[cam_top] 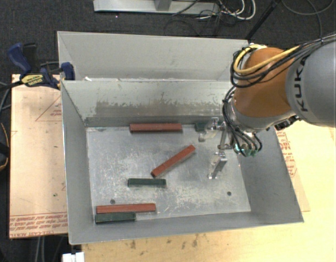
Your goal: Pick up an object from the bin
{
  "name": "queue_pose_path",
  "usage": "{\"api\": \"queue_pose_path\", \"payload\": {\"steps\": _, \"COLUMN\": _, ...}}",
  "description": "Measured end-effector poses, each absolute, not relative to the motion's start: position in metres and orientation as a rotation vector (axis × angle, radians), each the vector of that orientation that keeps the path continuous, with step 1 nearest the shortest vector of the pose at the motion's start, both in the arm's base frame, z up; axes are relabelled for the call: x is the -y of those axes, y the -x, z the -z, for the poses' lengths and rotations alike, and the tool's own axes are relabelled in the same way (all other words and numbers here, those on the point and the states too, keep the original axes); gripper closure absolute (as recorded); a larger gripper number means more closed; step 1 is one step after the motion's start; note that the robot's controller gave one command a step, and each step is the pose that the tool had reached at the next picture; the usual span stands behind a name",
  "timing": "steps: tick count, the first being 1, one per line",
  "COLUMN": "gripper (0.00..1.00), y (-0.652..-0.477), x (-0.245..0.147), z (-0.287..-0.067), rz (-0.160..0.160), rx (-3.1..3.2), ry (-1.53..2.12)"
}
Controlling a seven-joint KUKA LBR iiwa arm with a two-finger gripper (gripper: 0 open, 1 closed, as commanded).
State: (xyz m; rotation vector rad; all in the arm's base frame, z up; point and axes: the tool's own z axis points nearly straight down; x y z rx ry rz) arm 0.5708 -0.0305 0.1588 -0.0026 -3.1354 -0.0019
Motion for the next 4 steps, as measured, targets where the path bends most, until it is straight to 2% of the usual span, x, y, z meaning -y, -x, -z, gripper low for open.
{"api": "queue_pose_path", "payload": {"steps": 1, "gripper": 0.0, "y": -0.573, "x": 0.03, "z": -0.163, "rz": 0.001, "rx": 3.143, "ry": 0.001}}
{"api": "queue_pose_path", "payload": {"steps": 2, "gripper": 0.0, "y": -0.595, "x": -0.028, "z": -0.095, "rz": 0.001, "rx": 3.146, "ry": -0.121}}
{"api": "queue_pose_path", "payload": {"steps": 3, "gripper": 0.0, "y": -0.597, "x": -0.045, "z": -0.08, "rz": 0.0, "rx": 3.147, "ry": -0.209}}
{"api": "queue_pose_path", "payload": {"steps": 4, "gripper": 0.0, "y": -0.596, "x": -0.055, "z": -0.102, "rz": 0.002, "rx": 3.135, "ry": -0.269}}
